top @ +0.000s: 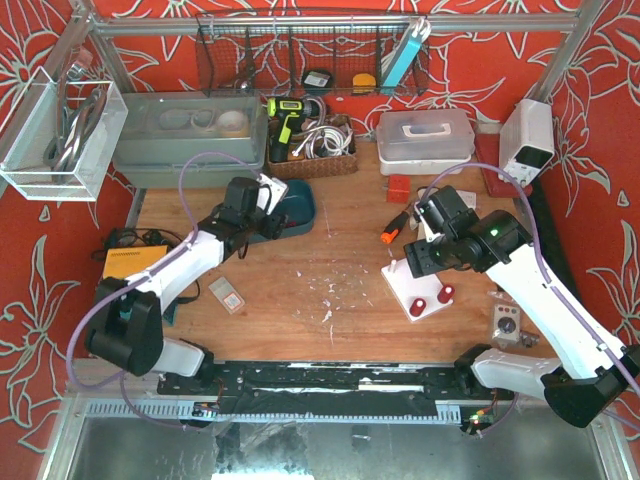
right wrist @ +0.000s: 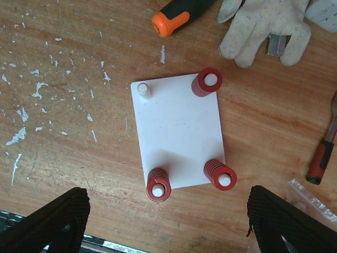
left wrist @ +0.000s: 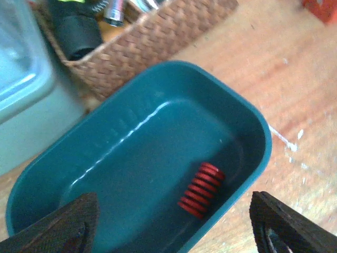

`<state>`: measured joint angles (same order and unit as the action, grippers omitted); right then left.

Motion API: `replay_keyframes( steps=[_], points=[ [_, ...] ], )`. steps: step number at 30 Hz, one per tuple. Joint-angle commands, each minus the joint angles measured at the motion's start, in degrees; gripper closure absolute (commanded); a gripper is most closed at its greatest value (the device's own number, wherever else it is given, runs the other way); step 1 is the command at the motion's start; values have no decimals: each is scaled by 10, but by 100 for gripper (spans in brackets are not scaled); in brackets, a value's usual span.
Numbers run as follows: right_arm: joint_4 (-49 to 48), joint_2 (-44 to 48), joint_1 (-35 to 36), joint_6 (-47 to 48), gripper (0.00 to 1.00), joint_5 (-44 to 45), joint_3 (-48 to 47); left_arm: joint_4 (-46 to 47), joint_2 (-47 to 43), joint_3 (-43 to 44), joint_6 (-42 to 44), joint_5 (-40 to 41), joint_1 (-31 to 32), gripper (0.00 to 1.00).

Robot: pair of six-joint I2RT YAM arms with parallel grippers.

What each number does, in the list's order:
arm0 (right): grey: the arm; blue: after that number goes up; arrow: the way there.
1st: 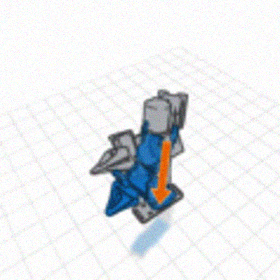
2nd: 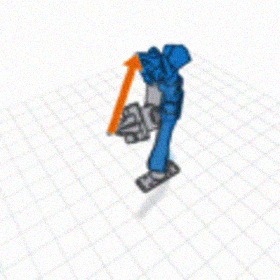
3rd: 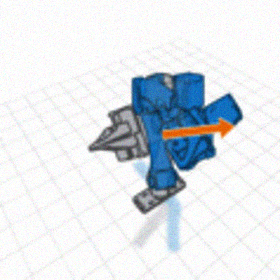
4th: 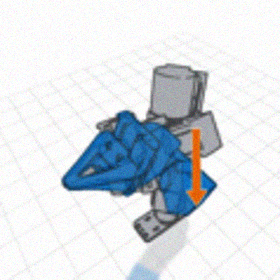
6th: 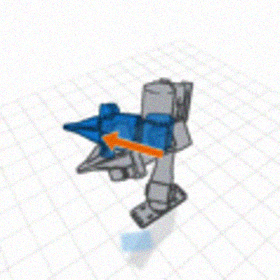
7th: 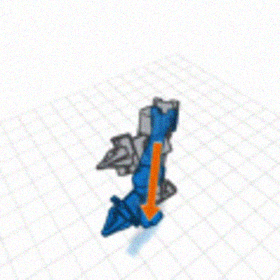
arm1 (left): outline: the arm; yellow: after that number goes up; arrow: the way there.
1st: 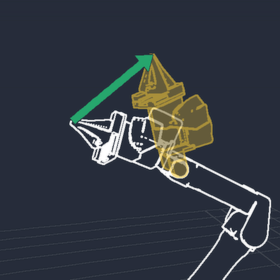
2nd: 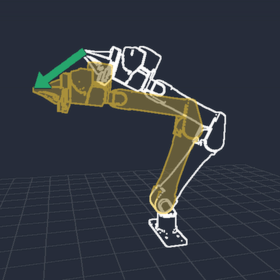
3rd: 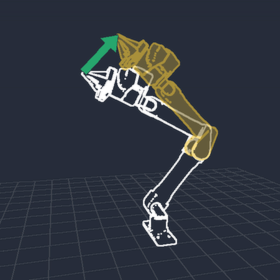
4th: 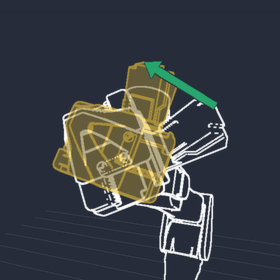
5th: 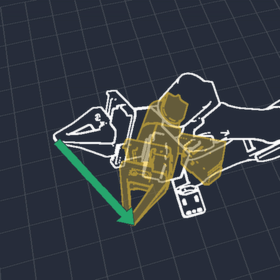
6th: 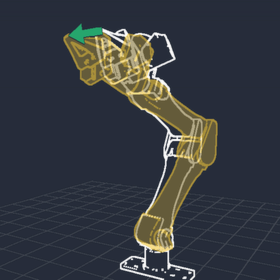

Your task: Install the large spring

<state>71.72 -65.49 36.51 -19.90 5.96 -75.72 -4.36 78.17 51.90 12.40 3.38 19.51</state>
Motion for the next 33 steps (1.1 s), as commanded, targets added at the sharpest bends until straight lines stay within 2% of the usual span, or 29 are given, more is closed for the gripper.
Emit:
replay_keyframes(
  steps=[1, 4, 7, 12, 18, 23, 28, 33],
  points=[
    [8, 12, -3, 34, 16, 24, 0, -43, 40, 30, 171, -137, -31, 25],
    [9, 8, -4, 30, 16, 18, 8, -66, 65, 56, 222, -194, -59, 37],
    [13, -7, -3, 35, 17, 17, -1, -64, 70, 50, 251, -278, -96, 35],
    [30, -54, -3, 55, 17, 46, -57, -59, 86, 15, 320, -267, -101, 32],
    [16, -66, -5, 44, 17, 33, -54, -15, 111, 9, 329, -215, -101, 34],
    [17, -55, -5, 50, 17, 48, -46, 7, 137, 0, 351, -181, -101, 31],
    [14, -44, -6, 50, 17, 46, -35, -2, 147, 0, 356, -166, -101, 36],
    [11, -41, -7, 54, 17, 48, -28, -6, 150, -11, 355, -159, -101, 52]
  ],
)
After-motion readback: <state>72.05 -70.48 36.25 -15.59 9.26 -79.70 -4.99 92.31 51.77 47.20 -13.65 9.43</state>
